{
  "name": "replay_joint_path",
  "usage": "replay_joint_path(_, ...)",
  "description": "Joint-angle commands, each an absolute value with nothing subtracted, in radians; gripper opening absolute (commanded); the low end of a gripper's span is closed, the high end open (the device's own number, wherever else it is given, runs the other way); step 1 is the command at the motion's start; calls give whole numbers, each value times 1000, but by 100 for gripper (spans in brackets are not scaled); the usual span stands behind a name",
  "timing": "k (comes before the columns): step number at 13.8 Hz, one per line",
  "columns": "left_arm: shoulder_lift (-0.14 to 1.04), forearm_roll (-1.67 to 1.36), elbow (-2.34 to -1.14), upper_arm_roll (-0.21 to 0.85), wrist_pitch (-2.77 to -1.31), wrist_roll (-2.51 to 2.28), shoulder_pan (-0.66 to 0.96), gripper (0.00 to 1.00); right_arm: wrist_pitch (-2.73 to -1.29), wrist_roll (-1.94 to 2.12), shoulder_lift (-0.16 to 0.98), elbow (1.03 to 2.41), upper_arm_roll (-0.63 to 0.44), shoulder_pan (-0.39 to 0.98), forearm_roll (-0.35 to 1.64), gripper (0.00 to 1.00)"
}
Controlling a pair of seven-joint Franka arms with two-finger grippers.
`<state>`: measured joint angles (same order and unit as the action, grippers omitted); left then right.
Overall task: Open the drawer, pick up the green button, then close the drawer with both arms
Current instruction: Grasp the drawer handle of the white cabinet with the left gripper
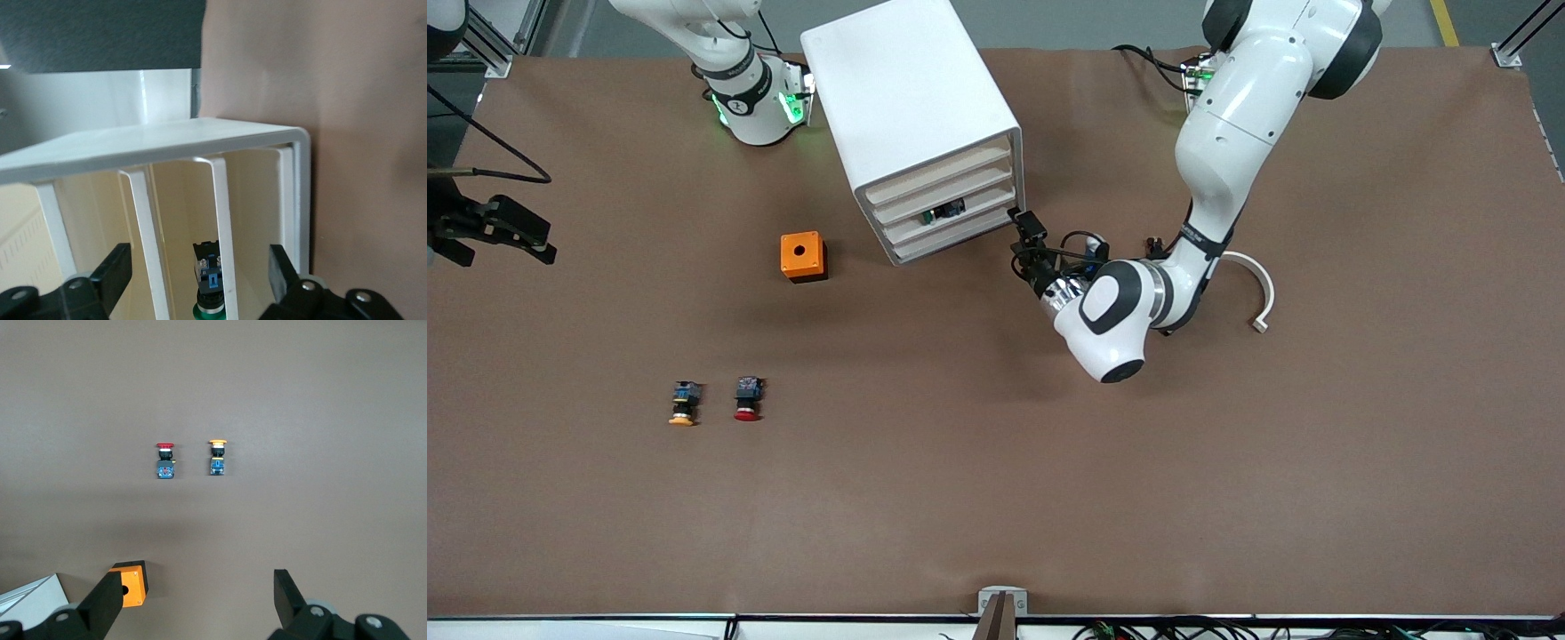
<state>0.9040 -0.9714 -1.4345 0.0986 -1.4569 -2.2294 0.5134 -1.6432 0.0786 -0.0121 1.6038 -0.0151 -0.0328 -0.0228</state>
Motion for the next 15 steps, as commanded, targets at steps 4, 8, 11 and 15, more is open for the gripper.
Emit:
replay_joint_path(4, 951, -1043, -1411, 91, -1448, -2267, 563, 75, -1631, 74, -20, 1598, 8, -60, -40, 100)
replay_joint_path(8, 965, -1051, -1411, 89, -1491, -2267, 586, 71, -1631, 74, -20, 1598, 6, -60, -40, 100)
replay_joint_path(11, 965, -1068, -1411, 91, -1512, -2266, 600, 60, -1631, 74, -20, 1598, 6, -60, -40, 100)
replay_joint_path(15, 963, -1074, -1413, 91, -1531, -2235, 615, 55, -1631, 74, -20, 1598, 6, -60, -40, 100)
